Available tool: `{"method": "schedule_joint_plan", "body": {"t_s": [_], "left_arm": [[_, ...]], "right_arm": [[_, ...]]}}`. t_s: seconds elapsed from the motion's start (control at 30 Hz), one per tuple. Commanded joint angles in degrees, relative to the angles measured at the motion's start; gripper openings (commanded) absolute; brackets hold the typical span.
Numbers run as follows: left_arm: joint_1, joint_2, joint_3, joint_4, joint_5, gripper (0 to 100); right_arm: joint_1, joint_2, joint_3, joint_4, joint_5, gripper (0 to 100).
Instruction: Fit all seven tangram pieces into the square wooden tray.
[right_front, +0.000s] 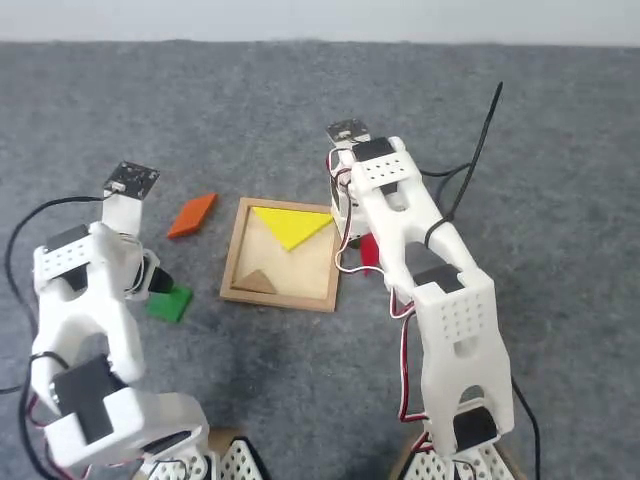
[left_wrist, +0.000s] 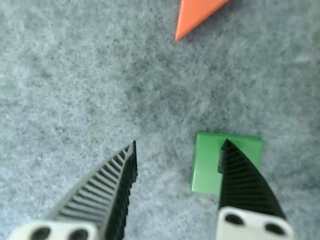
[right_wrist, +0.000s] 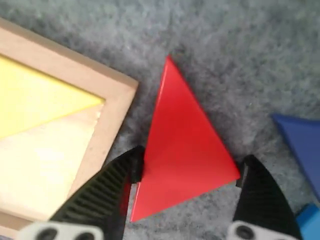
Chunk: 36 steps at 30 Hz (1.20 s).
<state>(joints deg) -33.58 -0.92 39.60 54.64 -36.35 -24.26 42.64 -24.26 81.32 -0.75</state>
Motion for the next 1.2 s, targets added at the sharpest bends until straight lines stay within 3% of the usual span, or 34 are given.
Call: {"method": "schedule_joint_plan", "body": {"t_s": [0.0, 0.2, 1.17], "left_arm": [[0.09, 0.0, 1.19, -1.05, 0.09, 25], [0.09, 0.0, 1.27, -1.05, 0.09, 25], [0.09, 0.0, 1.36, -0.97, 0.18, 25]], "right_arm": [[-0.75, -0.22, -1.67, 1.01, 0.7, 26.2], [-0.75, -0.22, -1.67, 1.1, 0.7, 17.5], [-0.13, -5.85, -4.04, 8.04, 1.05, 16.9]]}}
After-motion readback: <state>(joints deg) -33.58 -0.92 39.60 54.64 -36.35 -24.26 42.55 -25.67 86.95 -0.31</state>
